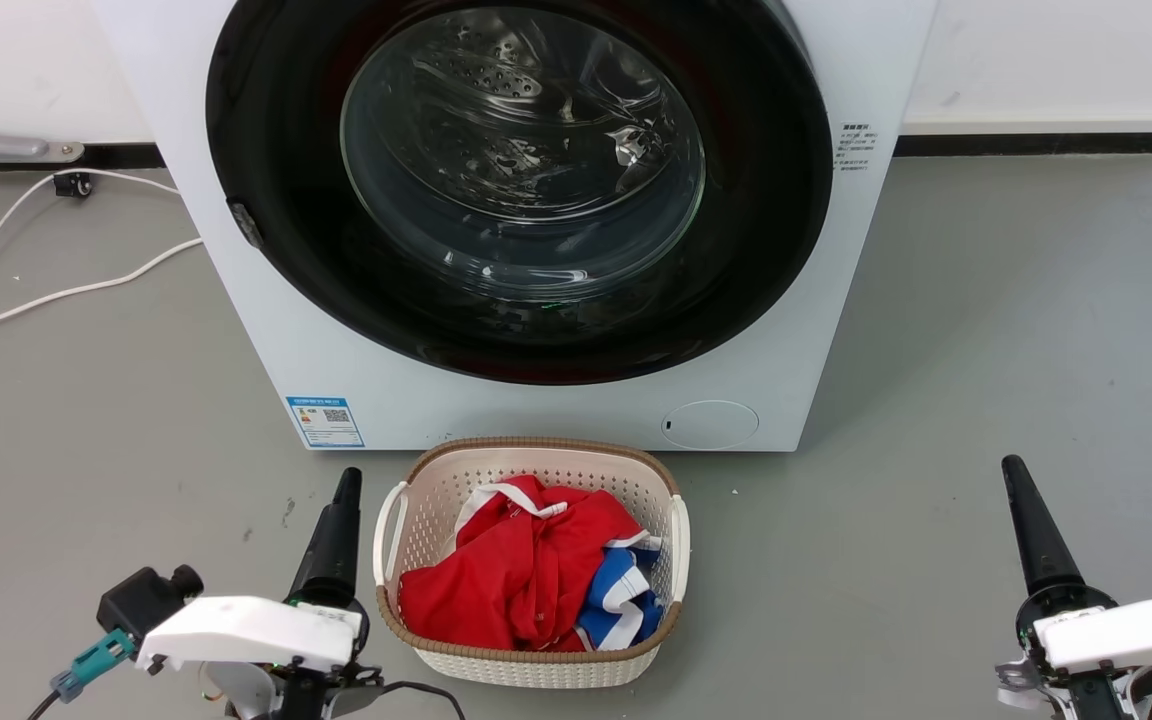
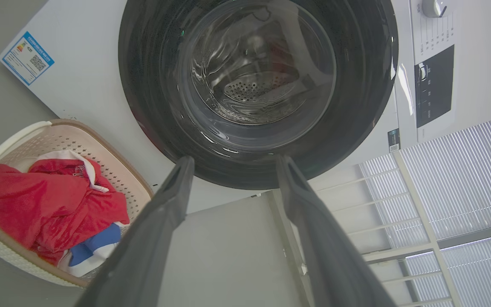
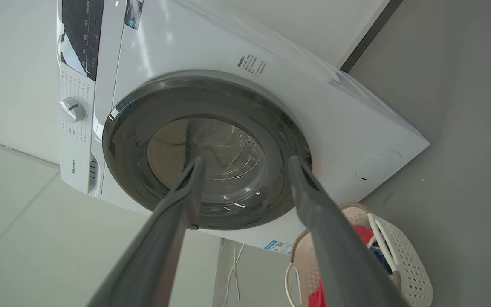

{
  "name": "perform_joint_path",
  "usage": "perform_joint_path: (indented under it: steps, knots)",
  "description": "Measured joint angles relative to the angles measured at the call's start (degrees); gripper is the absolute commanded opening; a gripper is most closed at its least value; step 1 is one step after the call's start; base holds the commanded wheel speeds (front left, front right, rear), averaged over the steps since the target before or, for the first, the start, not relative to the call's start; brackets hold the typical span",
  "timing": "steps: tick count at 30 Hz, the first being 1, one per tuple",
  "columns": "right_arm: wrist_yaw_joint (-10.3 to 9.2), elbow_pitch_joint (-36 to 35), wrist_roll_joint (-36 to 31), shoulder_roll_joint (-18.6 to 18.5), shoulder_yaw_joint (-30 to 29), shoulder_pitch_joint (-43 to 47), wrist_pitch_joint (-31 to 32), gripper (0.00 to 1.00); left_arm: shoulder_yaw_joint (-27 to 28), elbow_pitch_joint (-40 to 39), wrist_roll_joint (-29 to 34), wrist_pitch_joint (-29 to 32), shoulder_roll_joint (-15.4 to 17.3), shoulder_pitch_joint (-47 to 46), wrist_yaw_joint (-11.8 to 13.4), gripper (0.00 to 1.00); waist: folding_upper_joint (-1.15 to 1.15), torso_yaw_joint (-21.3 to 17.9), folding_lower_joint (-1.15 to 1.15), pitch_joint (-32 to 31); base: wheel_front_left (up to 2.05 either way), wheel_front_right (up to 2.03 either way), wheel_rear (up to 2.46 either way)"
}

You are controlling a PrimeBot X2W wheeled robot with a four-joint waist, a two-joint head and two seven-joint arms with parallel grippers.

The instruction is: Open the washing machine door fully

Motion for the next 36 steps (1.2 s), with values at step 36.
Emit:
perform_joint_path:
  steps: [36]
  knots:
    - [0.00,-9.6,-38.4,-0.9,1.8,2.9,0.7,1.00,-8.8,-2.3,34.2,-7.2,5.5,-0.5,6.3,1.00,0.00,-0.1,0.00,0.0,0.00,0.00,0.00]
